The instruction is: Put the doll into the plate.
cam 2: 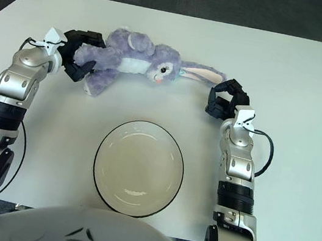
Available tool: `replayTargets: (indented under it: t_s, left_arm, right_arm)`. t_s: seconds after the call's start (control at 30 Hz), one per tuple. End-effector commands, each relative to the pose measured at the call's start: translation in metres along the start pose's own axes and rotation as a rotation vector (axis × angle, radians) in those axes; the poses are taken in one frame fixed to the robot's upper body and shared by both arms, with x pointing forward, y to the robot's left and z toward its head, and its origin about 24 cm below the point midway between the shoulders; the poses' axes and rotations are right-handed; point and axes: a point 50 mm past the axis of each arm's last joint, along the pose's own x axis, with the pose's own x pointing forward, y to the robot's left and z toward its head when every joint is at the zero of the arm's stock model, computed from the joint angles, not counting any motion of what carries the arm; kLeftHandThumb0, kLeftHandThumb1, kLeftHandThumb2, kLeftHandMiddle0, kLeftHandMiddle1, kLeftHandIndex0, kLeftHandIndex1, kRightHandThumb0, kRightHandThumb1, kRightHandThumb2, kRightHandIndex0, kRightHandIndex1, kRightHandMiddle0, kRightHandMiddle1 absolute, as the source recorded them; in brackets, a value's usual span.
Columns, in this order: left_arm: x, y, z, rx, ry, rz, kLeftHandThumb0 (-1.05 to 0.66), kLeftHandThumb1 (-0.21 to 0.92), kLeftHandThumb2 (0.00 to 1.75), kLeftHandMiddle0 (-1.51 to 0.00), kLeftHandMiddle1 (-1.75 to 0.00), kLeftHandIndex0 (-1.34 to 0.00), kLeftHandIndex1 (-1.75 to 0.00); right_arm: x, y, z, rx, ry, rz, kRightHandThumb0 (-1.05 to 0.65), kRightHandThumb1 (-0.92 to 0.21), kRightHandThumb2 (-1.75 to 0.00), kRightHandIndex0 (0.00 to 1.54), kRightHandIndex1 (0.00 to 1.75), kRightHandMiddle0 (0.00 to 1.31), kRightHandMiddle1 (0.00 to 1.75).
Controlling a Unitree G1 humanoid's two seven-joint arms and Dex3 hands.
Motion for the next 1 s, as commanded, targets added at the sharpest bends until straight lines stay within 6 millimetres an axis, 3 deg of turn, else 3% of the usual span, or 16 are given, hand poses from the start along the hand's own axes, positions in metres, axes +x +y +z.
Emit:
replayTargets:
  t_s: [0.0, 0.13, 0.67, 0.97]
  left_arm:
    - [0.0, 0.016, 0.028, -0.035, -0.01, -0.019, 0.0, -0.05, 1.63, -0.92, -1.51, -0.74, -1.71]
    - [0.005, 0.019, 0.043, -0.059, 0.004, -0.043, 0.0, -0.03, 1.6, -0.92, -1.44, -0.73, -1.74]
    - [0.011, 0.024, 0.062, -0.191, 0.024, -0.109, 0.0, -0.01, 1.6, -0.81, -1.48, -0.8, -1.75]
    - [0.012, 0.022, 0.069, -0.175, -0.02, -0.116, 0.0, 0.03, 1.57, -0.74, -1.52, -0.79, -1.75]
  right_arm:
    - [-0.007, 0.0, -0.025, -0.029, 0.118, 0.013, -0.44, -0.45, -1.15, 1.16, 1.75, 0.51, 1.75]
    - [-0.007, 0.0, -0.025, -0.03, 0.121, 0.018, -0.44, -0.45, -1.15, 1.16, 1.75, 0.51, 1.75]
    - [-0.008, 0.001, -0.026, -0.027, 0.119, 0.038, -0.44, -0.46, -1.13, 1.17, 1.75, 0.5, 1.75]
    - [-0.008, 0.002, -0.025, -0.073, 0.069, 0.047, -0.44, -0.45, -1.15, 1.18, 1.75, 0.51, 1.75]
